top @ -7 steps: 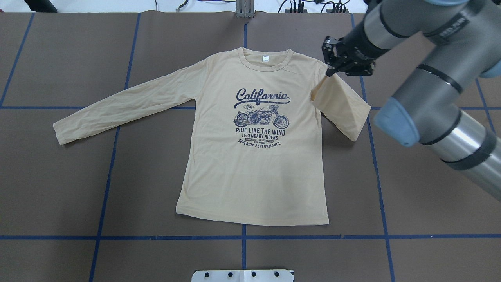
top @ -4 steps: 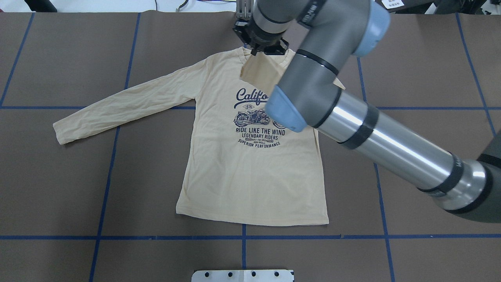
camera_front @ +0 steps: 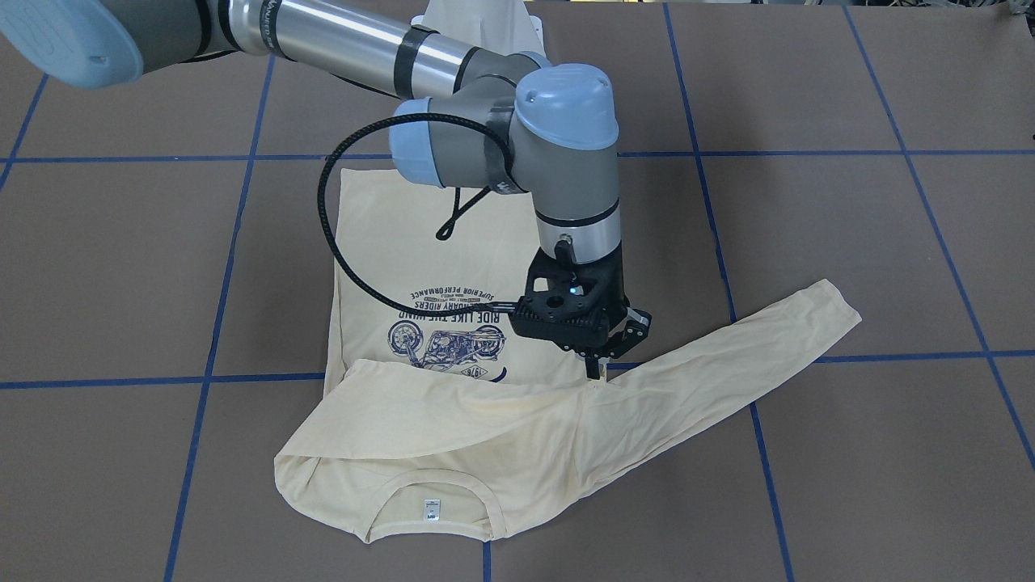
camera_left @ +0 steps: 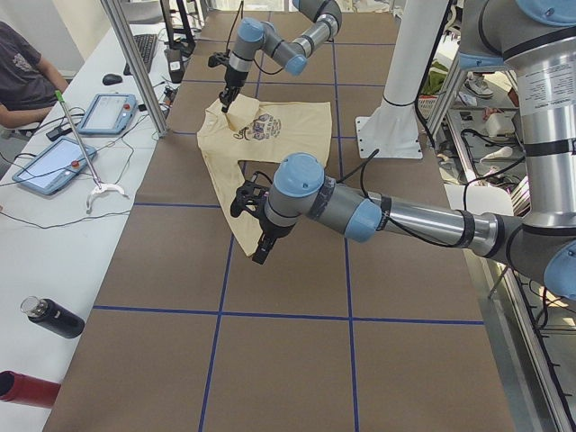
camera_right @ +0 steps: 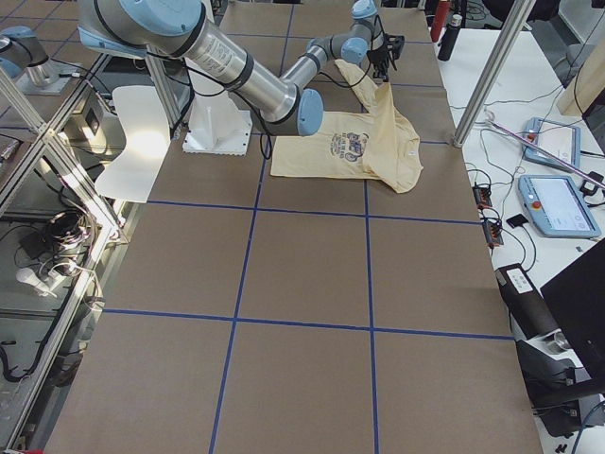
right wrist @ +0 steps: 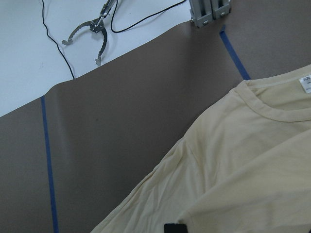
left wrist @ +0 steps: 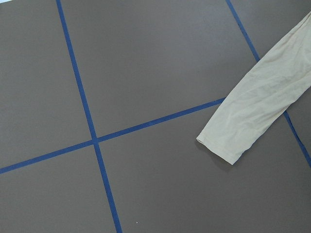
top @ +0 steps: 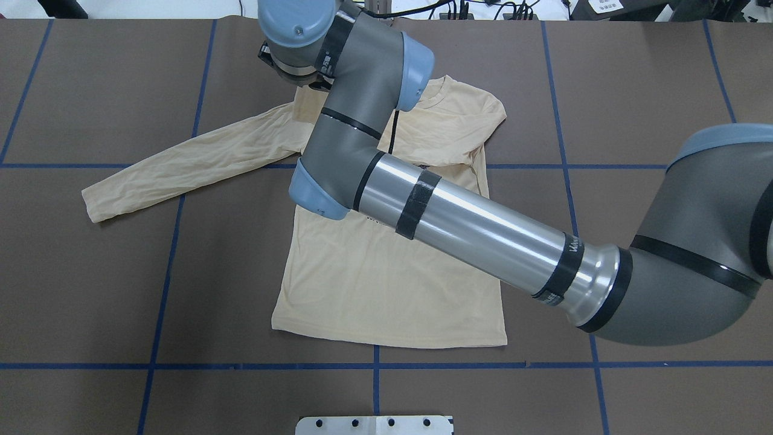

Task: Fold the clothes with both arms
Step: 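Lift the sleeve with the right gripper and fold it across the shirt body, then release the sleeve and raise the right gripper while the left gripper grasps the other cuff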

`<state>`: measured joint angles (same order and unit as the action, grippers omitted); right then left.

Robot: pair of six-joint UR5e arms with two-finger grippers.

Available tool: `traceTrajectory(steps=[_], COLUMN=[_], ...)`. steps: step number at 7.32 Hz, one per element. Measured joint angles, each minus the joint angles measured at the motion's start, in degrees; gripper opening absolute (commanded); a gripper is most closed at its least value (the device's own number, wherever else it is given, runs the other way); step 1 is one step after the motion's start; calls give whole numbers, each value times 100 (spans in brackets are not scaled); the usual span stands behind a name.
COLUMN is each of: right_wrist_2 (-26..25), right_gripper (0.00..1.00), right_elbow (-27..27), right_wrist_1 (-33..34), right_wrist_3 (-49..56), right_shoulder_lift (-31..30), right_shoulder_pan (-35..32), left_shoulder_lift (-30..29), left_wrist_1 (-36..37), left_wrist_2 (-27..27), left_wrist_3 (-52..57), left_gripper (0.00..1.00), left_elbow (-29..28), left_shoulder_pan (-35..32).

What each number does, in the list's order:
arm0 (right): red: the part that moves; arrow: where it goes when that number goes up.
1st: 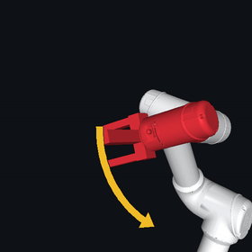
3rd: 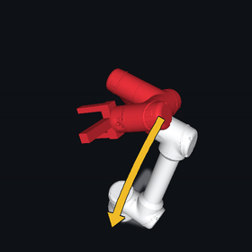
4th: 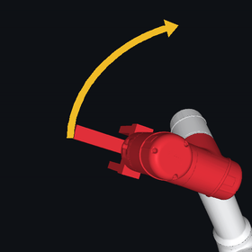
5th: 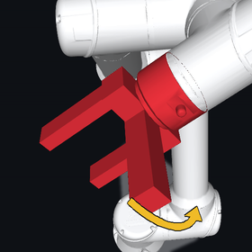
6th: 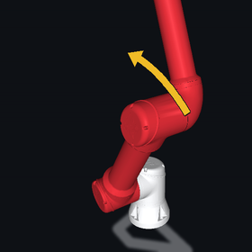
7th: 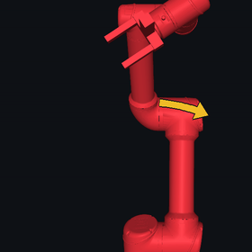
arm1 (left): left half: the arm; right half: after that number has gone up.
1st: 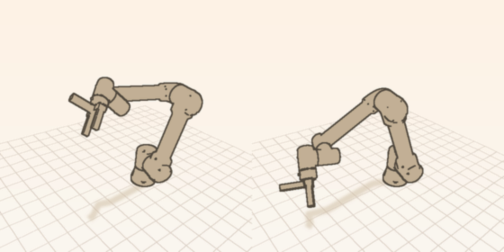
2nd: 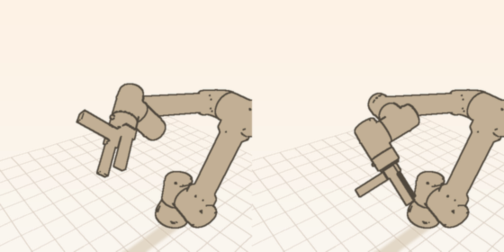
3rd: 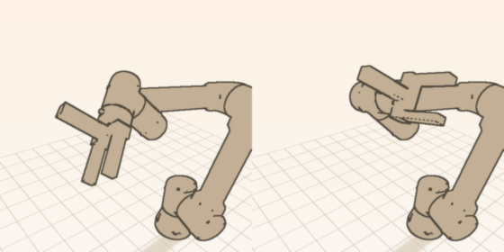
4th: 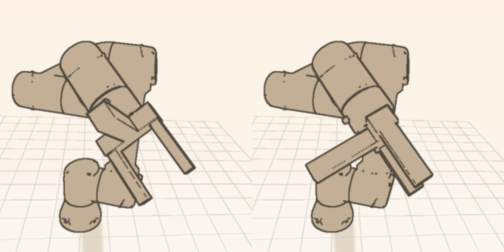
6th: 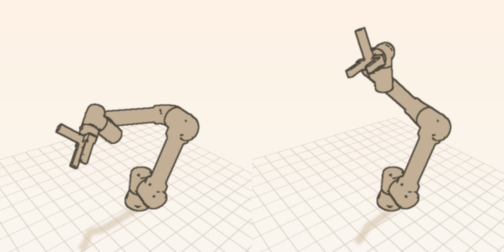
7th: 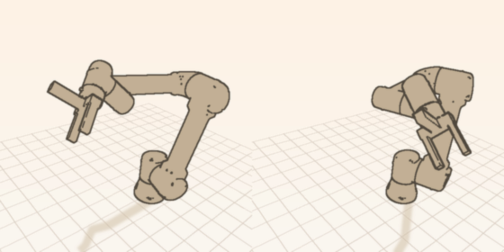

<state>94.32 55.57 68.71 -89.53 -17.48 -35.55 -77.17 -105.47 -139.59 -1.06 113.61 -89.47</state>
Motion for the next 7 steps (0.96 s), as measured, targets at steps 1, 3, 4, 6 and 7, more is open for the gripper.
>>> traceTrajectory(steps=[1,3,4,6,7], right_wrist_2=[-195,-378,-379,47,554], right_gripper=[100,100,100,99,99], right_elbow=[-342,-637,-667,-412,158], right_wrist_1=[-209,-319,-325,-104,241], right_wrist_3=[-30,-178,-348,-646,-704], right_shoulder_lift=[185,385,439,375,5], right_shoulder_pan=[147,278,284,89,-136], left_shoulder_lift=[-12,-78,-171,-457,-611], left_wrist_1=[2,-3,-107,-901,-1451], left_wrist_2=[-8,-240,-328,-213,-26], left_wrist_3=[1,-402,-845,-1841,-2228], left_gripper=[99,99,99,99,99], left_elbow=[-3,-54,-98,-568,-1004], left_shoulder_pan=[11,175,406,1003,1190])
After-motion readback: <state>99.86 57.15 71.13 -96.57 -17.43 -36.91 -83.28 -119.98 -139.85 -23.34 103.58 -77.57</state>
